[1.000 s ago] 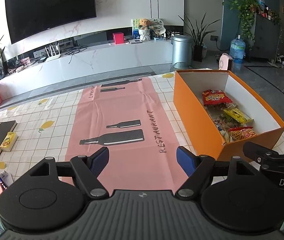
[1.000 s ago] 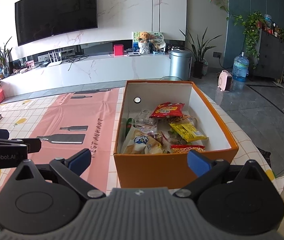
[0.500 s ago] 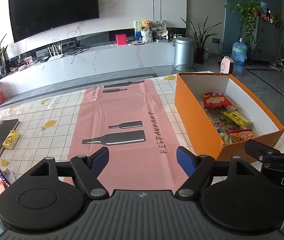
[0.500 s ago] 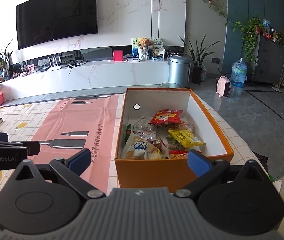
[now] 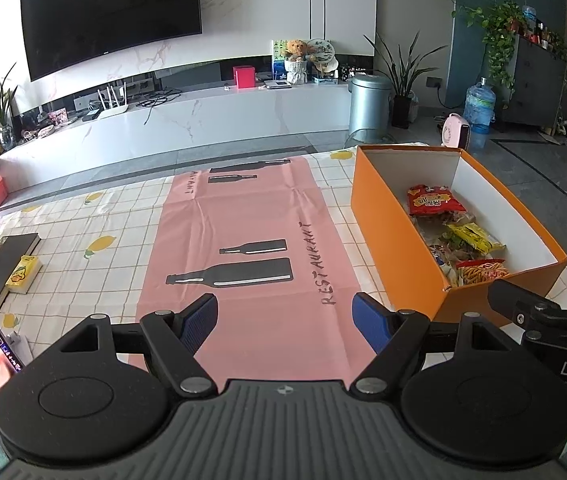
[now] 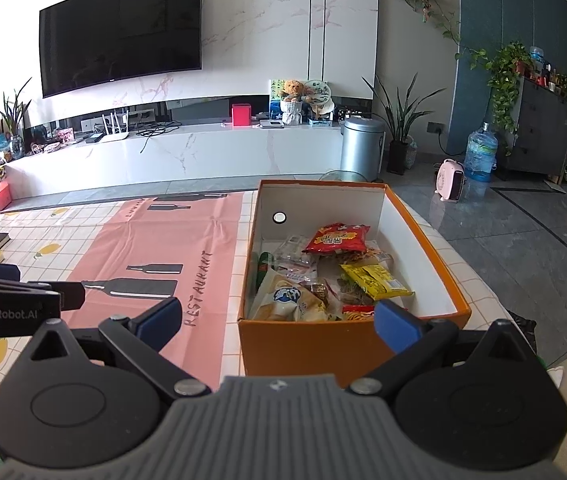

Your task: Organize snacks

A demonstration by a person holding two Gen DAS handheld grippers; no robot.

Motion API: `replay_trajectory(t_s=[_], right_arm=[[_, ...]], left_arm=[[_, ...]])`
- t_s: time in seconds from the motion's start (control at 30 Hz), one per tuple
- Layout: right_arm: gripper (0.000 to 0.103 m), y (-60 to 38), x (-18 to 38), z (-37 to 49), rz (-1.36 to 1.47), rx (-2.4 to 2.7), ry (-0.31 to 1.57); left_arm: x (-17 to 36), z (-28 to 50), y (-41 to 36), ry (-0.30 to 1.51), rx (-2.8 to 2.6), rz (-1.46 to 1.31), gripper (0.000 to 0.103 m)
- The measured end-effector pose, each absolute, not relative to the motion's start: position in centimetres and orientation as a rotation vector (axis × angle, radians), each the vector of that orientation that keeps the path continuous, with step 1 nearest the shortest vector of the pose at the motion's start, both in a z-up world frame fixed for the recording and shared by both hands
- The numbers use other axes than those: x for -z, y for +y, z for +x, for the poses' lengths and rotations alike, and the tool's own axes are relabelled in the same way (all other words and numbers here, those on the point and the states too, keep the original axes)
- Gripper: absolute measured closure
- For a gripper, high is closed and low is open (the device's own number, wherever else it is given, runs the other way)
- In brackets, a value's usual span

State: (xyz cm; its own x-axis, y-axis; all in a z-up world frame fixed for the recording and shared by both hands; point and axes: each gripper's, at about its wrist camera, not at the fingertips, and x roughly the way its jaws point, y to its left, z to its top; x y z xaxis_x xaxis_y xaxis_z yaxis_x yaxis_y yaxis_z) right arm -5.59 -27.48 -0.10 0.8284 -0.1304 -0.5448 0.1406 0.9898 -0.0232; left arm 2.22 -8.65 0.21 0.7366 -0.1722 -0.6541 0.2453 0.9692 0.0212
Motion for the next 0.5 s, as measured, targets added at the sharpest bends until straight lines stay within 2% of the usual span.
replay_trajectory(t_s=[0.5], right_arm=[[0.004,-27.5,0.05,-5.3,0.029,0.138,0.588]], left_arm=[[-0.35,2.32,-8.57,0.718,0.224,0.101,0.013]])
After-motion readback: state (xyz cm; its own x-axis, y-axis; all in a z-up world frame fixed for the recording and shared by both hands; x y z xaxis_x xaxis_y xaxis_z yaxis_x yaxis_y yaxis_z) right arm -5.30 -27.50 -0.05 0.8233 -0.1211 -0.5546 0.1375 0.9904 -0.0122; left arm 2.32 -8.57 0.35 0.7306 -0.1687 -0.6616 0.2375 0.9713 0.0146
